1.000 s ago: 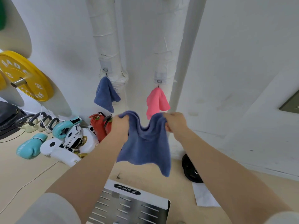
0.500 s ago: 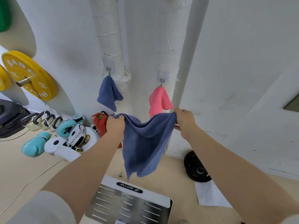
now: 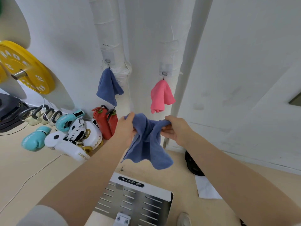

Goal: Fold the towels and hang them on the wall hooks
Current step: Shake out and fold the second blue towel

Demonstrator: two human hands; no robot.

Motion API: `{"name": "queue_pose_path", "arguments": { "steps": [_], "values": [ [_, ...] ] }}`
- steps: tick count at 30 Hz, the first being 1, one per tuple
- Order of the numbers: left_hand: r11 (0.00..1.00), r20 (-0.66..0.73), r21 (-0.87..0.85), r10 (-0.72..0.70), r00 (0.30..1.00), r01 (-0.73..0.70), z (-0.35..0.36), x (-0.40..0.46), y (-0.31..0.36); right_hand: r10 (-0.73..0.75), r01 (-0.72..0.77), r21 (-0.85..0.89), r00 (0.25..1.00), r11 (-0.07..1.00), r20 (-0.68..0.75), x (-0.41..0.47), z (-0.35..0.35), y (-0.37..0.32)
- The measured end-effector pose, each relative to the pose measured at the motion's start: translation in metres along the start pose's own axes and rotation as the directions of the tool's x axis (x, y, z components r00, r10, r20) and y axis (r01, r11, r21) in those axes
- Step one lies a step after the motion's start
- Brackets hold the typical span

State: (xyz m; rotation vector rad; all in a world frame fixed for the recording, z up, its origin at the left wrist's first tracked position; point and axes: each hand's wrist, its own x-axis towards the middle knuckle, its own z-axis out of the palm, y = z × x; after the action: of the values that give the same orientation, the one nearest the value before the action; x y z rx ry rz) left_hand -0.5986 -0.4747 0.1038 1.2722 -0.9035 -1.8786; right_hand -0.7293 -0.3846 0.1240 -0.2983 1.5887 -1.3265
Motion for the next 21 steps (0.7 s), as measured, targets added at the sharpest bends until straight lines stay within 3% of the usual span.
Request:
{"name": "queue_pose_path", "arguments": {
  "steps": [3, 6, 8, 10, 12, 15, 18, 21],
  "values": [
    [0.957, 0.119, 0.173, 0.213, 0.97, -0.232, 0.005, -0.009, -0.008, -0.147, 0.164, -0.132, 0.981, 0.978, 0.128, -0.005, 0.018, 0.0],
    [0.831, 0.285, 0.324, 0.371, 0.884, -0.453, 0.006, -0.019, -0.011, -0.398, 0.444, -0.42, 0.896, 0.792, 0.197, -0.008, 0.024, -0.001],
    [0.801, 0.319, 0.322, 0.411, 0.854, -0.505, 0.009, -0.025, -0.01, -0.531, 0.543, -0.516, 0.826, 0.663, 0.187, -0.009, 0.026, 0.0],
    [0.831, 0.335, 0.253, 0.405, 0.851, -0.495, 0.01, -0.029, -0.006, -0.632, 0.597, -0.575, 0.756, 0.56, 0.169, -0.008, 0.026, 0.002],
    [0.849, 0.373, 0.21, 0.389, 0.842, -0.485, 0.01, -0.033, -0.005, -0.648, 0.604, -0.547, 0.748, 0.579, 0.141, -0.007, 0.026, 0.003],
    [0.77, 0.453, 0.292, 0.41, 0.792, -0.567, 0.009, -0.037, -0.001, -0.603, 0.614, -0.348, 0.783, 0.709, 0.154, -0.013, 0.025, -0.001],
    [0.737, 0.465, 0.306, 0.436, 0.77, -0.603, 0.003, -0.035, 0.007, -0.563, 0.625, -0.261, 0.778, 0.736, 0.279, -0.017, 0.017, -0.007],
    [0.745, 0.43, 0.303, 0.45, 0.783, -0.595, 0.001, -0.037, 0.016, -0.55, 0.612, -0.24, 0.787, 0.753, 0.28, -0.021, 0.009, -0.01]
  ]
}}
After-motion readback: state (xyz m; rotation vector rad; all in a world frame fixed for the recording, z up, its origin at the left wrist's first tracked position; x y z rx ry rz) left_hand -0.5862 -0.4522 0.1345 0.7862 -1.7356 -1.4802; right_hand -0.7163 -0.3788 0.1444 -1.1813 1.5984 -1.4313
